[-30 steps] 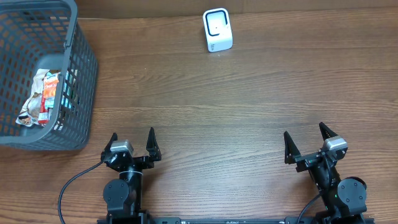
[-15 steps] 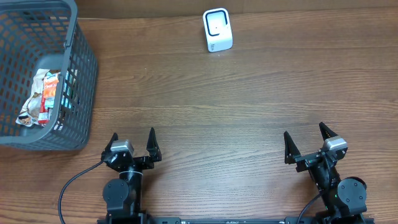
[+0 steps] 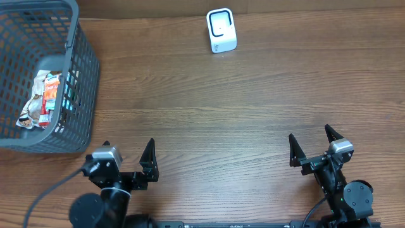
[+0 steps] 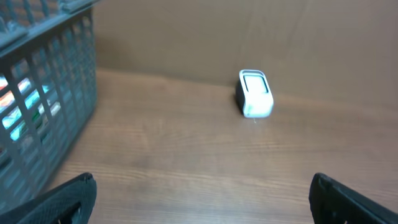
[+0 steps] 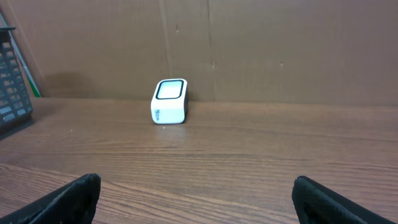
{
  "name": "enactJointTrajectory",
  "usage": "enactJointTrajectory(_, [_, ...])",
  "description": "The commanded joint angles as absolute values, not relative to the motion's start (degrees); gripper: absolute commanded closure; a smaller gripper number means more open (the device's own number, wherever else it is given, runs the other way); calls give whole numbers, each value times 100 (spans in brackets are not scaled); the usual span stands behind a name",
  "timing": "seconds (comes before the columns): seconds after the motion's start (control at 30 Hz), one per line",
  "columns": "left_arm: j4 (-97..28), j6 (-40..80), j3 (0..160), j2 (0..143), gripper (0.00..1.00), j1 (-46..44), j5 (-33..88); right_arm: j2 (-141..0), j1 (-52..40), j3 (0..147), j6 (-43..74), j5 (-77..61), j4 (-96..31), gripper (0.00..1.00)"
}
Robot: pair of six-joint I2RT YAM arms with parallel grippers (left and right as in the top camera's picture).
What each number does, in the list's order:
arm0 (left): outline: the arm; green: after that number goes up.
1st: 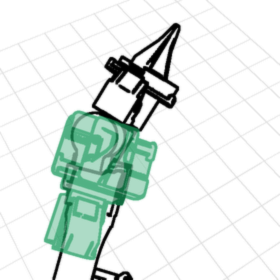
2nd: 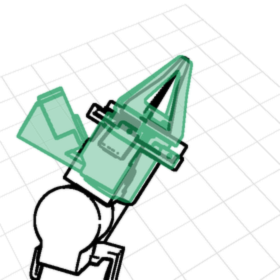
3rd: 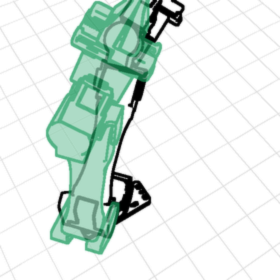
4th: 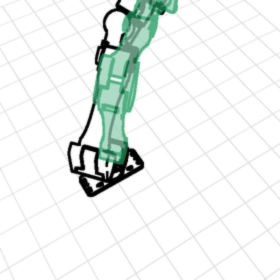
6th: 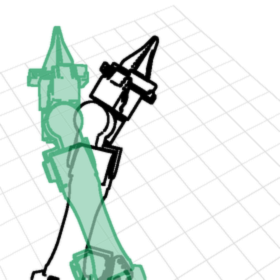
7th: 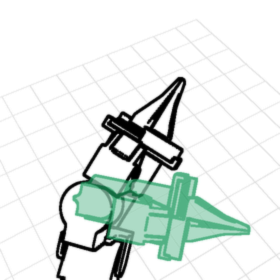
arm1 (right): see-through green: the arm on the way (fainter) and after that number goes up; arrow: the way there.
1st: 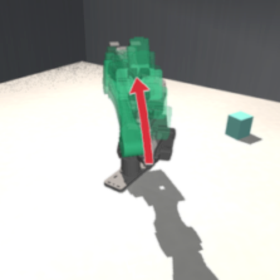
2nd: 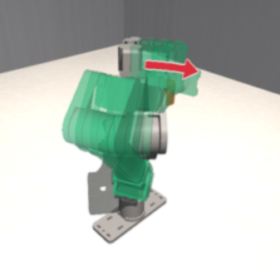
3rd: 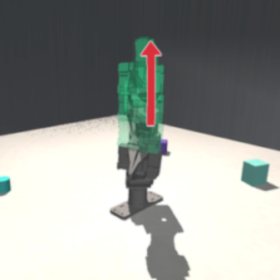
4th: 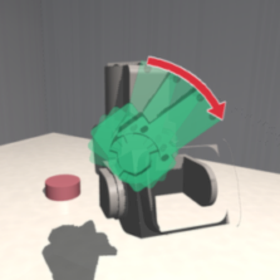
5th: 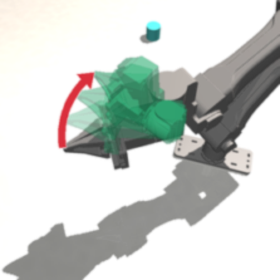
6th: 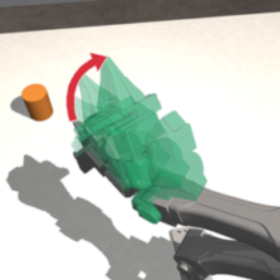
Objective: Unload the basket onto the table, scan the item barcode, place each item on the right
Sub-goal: 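Move the left gripper up and over the grey basket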
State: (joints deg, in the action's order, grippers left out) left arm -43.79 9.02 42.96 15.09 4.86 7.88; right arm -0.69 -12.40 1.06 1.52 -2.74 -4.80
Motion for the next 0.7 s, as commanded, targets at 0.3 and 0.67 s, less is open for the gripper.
enactJointTrajectory(0.3, [-7196, 915, 8082, 4901, 0, 447, 1041, -16, -1219, 47, 174, -268, -464, 0])
enactJointTrajectory(0.67, [-8169, 921, 9878, 7008, 0, 447, 1055, -16, -1219, 47, 174, -268, -464, 0])
